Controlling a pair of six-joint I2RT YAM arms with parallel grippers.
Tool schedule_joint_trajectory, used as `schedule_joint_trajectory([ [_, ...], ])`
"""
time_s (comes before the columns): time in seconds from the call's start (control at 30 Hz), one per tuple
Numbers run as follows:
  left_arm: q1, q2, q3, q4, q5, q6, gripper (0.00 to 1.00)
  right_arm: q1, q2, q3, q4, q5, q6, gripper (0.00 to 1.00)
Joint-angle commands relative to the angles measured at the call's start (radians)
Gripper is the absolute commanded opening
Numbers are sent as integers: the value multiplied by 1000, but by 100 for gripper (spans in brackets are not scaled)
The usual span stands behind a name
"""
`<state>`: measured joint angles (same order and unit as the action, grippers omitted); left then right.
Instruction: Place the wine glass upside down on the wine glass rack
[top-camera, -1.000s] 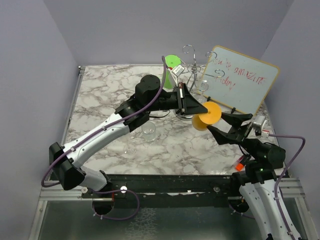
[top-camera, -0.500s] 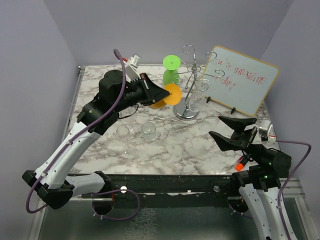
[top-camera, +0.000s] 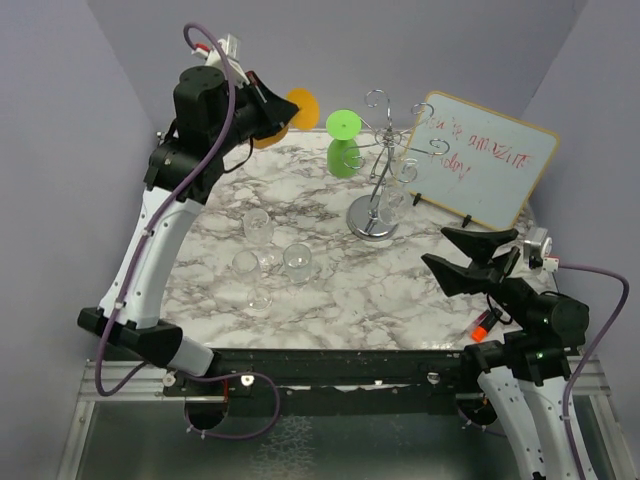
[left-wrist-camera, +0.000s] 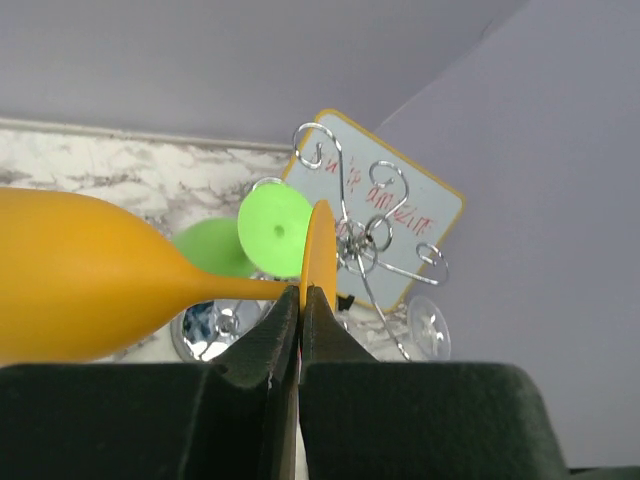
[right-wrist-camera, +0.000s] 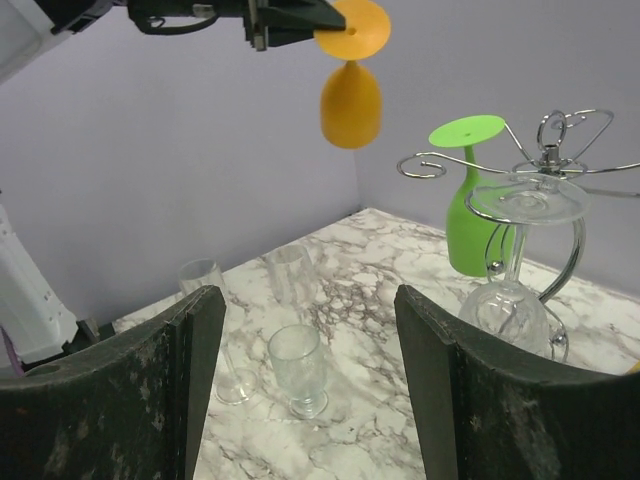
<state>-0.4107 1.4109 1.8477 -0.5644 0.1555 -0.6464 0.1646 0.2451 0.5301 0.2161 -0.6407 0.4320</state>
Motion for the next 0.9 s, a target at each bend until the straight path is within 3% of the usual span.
schedule_joint_trajectory([
  [0.0,42,150,178,29,118,51,0,1,23,37,-37,12,48,74],
  [0.4,67,439,386,310,393,-30,0,1,50,81,-141,-107,98,74],
  [0.73,67,522,252,603,436,-312,0,2,-87,95,-364,170,67,74],
  [0.87,66,571,280,604,441,-374,0,1,-83,84,-371,239,97,74],
])
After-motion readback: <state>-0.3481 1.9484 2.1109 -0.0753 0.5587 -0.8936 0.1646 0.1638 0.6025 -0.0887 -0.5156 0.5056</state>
